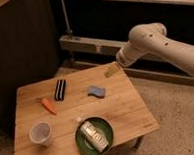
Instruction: Place the white sponge in the ceramic cup
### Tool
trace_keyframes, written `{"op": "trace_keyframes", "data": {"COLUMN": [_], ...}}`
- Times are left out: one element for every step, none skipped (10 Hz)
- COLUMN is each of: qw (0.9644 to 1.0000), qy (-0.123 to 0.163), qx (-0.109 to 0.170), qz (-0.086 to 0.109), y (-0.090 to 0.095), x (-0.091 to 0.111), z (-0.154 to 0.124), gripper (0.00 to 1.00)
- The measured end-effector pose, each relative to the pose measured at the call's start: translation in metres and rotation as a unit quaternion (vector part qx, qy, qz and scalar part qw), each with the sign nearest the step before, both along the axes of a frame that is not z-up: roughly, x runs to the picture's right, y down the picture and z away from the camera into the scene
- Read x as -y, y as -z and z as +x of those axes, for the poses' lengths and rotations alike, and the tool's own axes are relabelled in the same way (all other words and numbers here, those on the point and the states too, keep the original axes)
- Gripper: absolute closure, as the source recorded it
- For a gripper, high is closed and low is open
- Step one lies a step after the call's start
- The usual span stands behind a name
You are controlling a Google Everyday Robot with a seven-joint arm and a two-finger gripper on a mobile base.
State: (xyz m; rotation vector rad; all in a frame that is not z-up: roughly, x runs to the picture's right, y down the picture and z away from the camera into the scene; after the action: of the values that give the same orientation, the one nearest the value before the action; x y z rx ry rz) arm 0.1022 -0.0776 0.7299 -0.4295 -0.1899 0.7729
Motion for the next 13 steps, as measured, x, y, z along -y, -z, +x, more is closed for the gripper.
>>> {"op": "trace_keyframes", "data": {"qw": [0.9995,0.9991,0.9989,0.9990,0.9990,0.9987,0.9976,0.9964,0.9943,0.9918,0.9900,0.9885,0.9867], "qy": [0.031,0.041,0.043,0.042,0.043,0.048,0.063,0.075,0.089,0.101,0.108,0.113,0.119], "qx": [0.007,0.010,0.012,0.010,0.009,0.012,0.020,0.026,0.034,0.042,0.052,0.062,0.075], "qz": [0.007,0.009,0.010,0.010,0.009,0.012,0.019,0.030,0.048,0.065,0.074,0.078,0.081], "y": [-0.010,-0.014,-0.014,-0.014,-0.014,-0.015,-0.018,-0.024,-0.032,-0.042,-0.050,-0.054,-0.059], "x": [0.003,0.004,0.005,0.004,0.003,0.003,-0.003,-0.010,-0.023,-0.037,-0.048,-0.053,-0.055], "z": [0.001,-0.001,-0.003,0.001,0.001,-0.002,-0.008,-0.012,-0.017,-0.022,-0.027,-0.034,-0.043], "gripper": [0.20,0.20,0.20,0.20,0.20,0.20,0.20,0.20,0.20,0.20,0.20,0.20,0.20]}}
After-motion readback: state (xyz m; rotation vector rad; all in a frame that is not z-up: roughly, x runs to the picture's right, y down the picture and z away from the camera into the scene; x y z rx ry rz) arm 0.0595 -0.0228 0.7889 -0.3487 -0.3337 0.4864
